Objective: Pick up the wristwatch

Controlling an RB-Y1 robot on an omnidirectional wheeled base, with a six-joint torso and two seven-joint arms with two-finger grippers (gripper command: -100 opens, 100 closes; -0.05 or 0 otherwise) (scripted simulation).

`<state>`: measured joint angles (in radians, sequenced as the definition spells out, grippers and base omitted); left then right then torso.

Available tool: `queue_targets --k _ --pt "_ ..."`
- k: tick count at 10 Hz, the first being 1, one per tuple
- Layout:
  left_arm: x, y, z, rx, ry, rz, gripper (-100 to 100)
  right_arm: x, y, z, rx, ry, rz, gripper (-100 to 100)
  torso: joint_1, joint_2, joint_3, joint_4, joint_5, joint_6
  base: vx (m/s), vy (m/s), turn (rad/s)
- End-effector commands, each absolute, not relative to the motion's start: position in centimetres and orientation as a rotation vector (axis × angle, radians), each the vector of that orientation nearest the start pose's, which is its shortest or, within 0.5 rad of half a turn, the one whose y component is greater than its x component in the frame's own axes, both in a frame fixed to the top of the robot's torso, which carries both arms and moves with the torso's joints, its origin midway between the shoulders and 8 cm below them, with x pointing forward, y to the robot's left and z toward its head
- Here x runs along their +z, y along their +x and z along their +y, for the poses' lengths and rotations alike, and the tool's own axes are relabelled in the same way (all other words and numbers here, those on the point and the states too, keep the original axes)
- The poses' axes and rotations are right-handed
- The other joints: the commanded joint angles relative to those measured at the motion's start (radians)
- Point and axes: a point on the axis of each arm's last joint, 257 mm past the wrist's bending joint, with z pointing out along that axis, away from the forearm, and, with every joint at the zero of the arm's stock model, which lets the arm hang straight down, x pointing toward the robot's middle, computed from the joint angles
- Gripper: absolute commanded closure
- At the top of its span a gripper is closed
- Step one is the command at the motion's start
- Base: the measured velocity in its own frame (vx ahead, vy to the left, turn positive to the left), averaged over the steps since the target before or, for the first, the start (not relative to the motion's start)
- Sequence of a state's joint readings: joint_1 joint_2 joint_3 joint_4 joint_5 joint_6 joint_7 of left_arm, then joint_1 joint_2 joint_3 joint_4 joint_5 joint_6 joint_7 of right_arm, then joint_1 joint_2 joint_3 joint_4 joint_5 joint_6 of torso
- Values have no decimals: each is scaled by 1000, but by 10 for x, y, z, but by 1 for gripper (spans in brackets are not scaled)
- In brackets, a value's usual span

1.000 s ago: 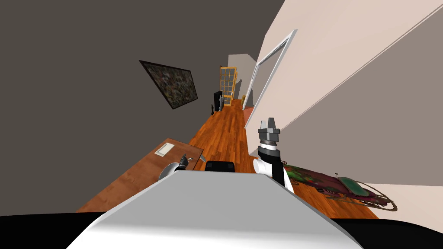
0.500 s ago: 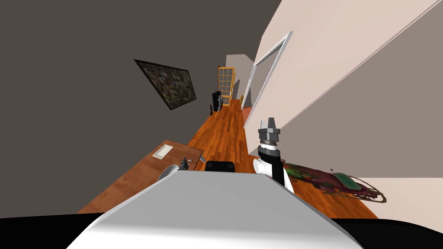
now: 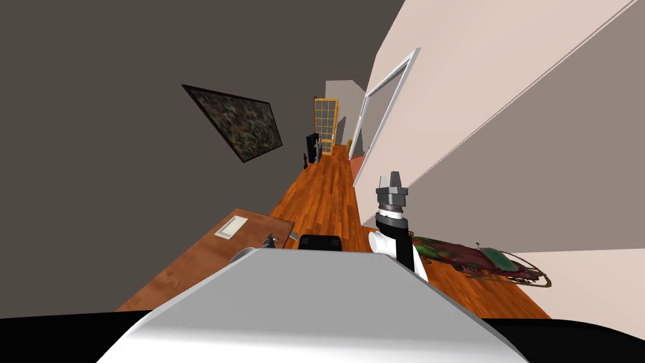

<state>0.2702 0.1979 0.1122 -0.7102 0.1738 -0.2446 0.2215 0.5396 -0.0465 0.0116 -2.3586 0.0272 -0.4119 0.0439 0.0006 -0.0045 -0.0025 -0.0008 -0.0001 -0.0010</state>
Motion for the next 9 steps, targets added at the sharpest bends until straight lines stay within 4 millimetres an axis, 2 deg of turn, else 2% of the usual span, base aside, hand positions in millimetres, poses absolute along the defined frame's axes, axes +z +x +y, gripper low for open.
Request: queue_targets --k 1,2,4,7,8,9 --pt "-610 195 425 -515 -2085 1277 0 29 342 -271 1233 628 708 0 0 0 0 0 0 0 7 1 3" --pt "-613 196 417 -519 -2080 1286 -100 29 342 -271 1233 628 707 0 0 2 1 0 0 0 26 36 57" --pt "-617 196 408 -524 -2074 1294 -100 29 342 -271 1233 628 708 0 3 0 0 0 1 0 47 64 55" --pt "-624 197 385 -536 -2061 1319 -100 29 342 -271 1233 628 708 0 4 1 0 0 1 0 38 51 60" --pt "-624 196 389 -532 -2068 1312 -100 29 342 -271 1233 628 708 0 1 1 1 0 1 0 2 -6 6" --pt "-624 196 388 -533 -2064 1314 100 29 342 -271 1233 628 707 0 0 3 2 1 0 0 0 0 0"
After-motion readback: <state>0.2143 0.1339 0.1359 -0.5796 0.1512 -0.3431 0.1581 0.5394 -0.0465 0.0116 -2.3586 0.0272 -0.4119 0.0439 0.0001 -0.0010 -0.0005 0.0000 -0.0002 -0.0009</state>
